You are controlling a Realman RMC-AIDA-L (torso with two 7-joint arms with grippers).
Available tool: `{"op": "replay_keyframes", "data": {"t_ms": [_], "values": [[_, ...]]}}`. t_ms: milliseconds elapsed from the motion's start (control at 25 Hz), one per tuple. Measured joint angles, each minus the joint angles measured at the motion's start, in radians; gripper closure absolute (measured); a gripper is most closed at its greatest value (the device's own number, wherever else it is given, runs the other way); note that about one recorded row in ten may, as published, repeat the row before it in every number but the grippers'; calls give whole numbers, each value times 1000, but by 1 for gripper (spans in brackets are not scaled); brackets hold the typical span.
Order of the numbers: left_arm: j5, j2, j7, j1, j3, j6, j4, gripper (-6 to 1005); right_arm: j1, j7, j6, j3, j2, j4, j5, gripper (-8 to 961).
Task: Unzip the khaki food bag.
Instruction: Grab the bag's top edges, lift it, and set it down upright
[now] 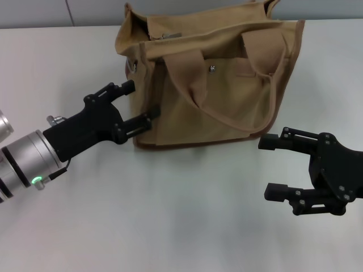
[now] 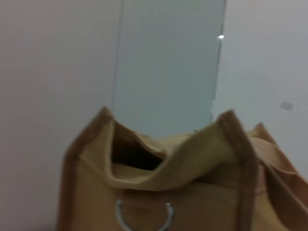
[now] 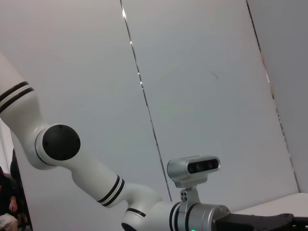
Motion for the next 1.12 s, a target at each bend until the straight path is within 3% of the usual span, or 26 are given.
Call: {"op": "replay_keyframes", "data": {"t_ms": [200, 560, 720, 1000, 1120], "values": [[-37, -1, 17, -4, -1, -23, -17, 230, 0, 0, 1, 1, 0, 0, 0, 110], [-43, -3, 214, -72, -29, -36, -171, 246, 3, -1, 15, 3, 0, -1, 0, 110], [-44, -3, 246, -64, -77, -32, -188, 337, 1, -1, 17, 3, 2, 0, 0, 111], [-45, -4, 248, -62, -81, -30, -185, 497, 0, -1, 17, 3, 3, 2, 0, 111], [-45, -4, 248, -56, -82, -28, -184, 618, 0, -1, 17, 3, 5, 2, 0, 111]]}}
